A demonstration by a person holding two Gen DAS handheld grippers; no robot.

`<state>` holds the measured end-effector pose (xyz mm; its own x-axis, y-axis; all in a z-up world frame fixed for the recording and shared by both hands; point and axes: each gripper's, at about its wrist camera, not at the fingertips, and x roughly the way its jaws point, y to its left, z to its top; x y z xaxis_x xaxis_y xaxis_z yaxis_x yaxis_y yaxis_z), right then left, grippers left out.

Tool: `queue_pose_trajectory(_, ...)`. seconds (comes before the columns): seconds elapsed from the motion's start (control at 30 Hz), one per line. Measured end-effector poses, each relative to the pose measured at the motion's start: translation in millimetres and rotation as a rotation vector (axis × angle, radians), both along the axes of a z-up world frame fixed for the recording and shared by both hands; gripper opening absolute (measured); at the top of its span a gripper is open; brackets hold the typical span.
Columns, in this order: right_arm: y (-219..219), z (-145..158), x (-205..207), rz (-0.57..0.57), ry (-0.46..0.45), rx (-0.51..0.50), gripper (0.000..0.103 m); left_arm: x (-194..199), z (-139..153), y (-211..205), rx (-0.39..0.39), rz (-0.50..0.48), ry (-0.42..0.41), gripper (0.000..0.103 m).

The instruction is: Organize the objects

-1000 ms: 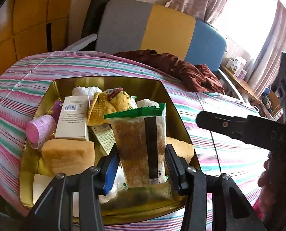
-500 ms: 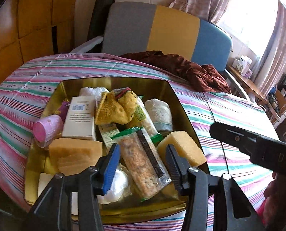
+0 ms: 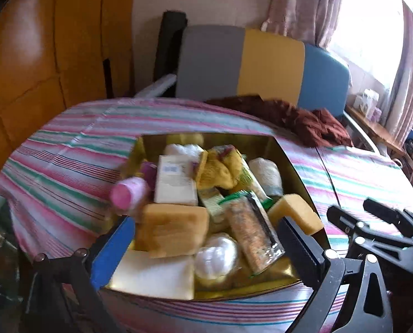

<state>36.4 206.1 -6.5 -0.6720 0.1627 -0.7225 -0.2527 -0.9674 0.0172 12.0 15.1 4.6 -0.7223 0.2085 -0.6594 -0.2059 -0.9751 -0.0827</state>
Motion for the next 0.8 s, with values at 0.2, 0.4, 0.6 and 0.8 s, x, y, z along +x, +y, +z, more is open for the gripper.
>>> queue_pose_trajectory(0.2,-13,2,11,-0.01,0.034,0.035,0.077,14,11,-22,-0.087,0.149,0.04,0.103)
queue_pose_trajectory(0.4,-22,7,16,0.021,0.061,0.027,0.077,28,16,-40,-0.031,0.16,0.055,0.103)
queue_pose_trajectory(0.6,-30,7,18,0.046,0.061,0.017,0.077,30,22,-45,0.022,0.176,0.045,0.103)
queue_pose_trajectory(0.8,-33,8,17,0.05,0.06,0.022,0.077,32,20,-43,0.018,0.165,0.042,0.103)
